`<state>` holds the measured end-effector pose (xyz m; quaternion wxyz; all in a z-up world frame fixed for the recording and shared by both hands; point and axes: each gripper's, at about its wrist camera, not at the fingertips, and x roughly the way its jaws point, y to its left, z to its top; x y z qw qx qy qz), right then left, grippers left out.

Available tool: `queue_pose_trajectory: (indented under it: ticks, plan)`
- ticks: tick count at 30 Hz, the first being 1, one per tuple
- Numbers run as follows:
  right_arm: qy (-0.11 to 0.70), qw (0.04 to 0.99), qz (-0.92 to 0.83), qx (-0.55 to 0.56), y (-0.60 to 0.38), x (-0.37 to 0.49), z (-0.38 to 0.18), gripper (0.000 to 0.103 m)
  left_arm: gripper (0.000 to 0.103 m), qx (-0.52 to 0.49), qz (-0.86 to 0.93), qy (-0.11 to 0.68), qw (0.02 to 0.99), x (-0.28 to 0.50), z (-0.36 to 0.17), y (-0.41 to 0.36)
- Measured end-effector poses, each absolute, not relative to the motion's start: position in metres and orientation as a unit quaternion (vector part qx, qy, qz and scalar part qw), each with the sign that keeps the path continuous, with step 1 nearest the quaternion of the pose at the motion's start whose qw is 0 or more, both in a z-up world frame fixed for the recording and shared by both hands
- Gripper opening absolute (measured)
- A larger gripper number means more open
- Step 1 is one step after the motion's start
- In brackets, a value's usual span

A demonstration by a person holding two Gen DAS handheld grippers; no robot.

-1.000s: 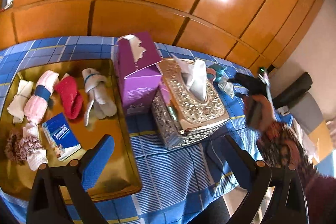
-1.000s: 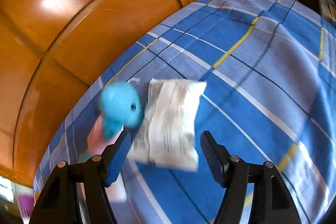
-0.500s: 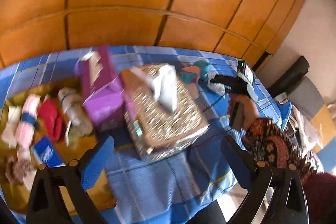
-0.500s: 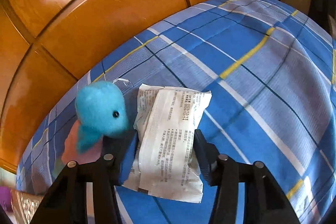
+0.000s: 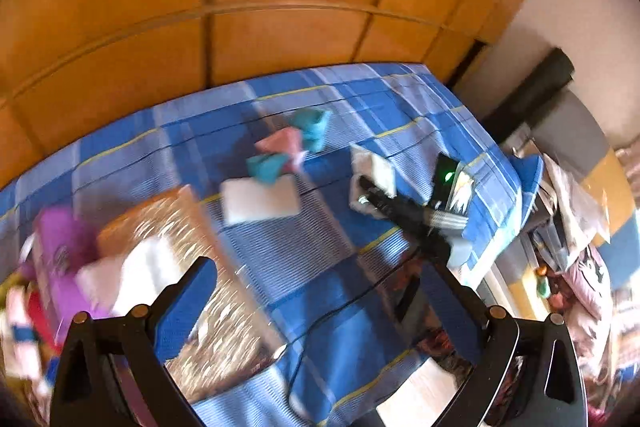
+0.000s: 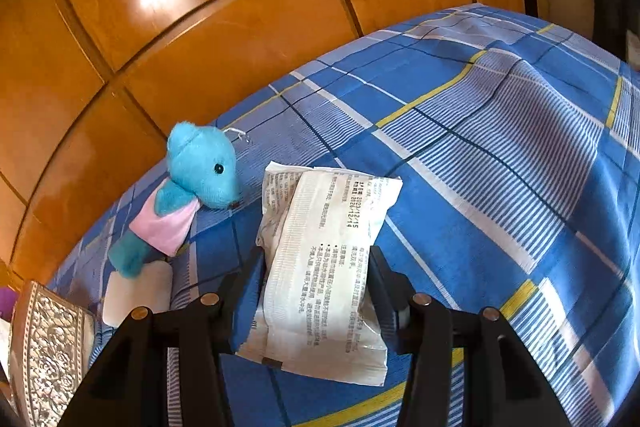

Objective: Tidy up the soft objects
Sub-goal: 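Grasp the white printed wipes packet on the bed with the right tool, then grasp the blue teddy bear in pink dress with the left tool while the right tool holds the packet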

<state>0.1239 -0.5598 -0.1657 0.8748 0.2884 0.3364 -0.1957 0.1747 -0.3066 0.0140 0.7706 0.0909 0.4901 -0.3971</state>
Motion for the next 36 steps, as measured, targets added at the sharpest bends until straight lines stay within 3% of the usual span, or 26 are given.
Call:
queue_pose_trajectory:
  ticks: [5,12,20,29,31,33,36]
  plan:
    - [0.324,0.878,-0.19,0.297,-0.562,0.123,-0.169,0.051,0.102,0.159,-0.389,0.465,0.779,0.2,0.005,-0.375]
    - [0.304,0.879,-0.18,0.32,-0.567,0.12,-0.172,0.051,0.102,0.193,-0.371,0.493,0.763,0.265,-0.053,-0.446]
    - [0.299,0.881,-0.181,0.318,-0.567,0.12,-0.173,0.051,0.102,0.232,-0.341,0.514,0.752,0.303,-0.117,-0.483]
    - [0.294,0.882,-0.182,0.319,-0.566,0.118,-0.174,0.051,0.102,0.247,-0.333,0.513,0.752,0.321,-0.142,-0.499]
    - [0.293,0.883,-0.182,0.319,-0.566,0.118,-0.174,0.051,0.098,0.241,-0.335,0.52,0.748,0.322,-0.147,-0.501]
    - [0.292,0.883,-0.181,0.319,-0.566,0.118,-0.174,0.051,0.085,0.242,-0.337,0.528,0.741,0.321,-0.154,-0.504]
    - [0.292,0.883,-0.182,0.319,-0.565,0.118,-0.174,0.051,0.074,0.277,-0.322,0.527,0.736,0.316,-0.164,-0.508]
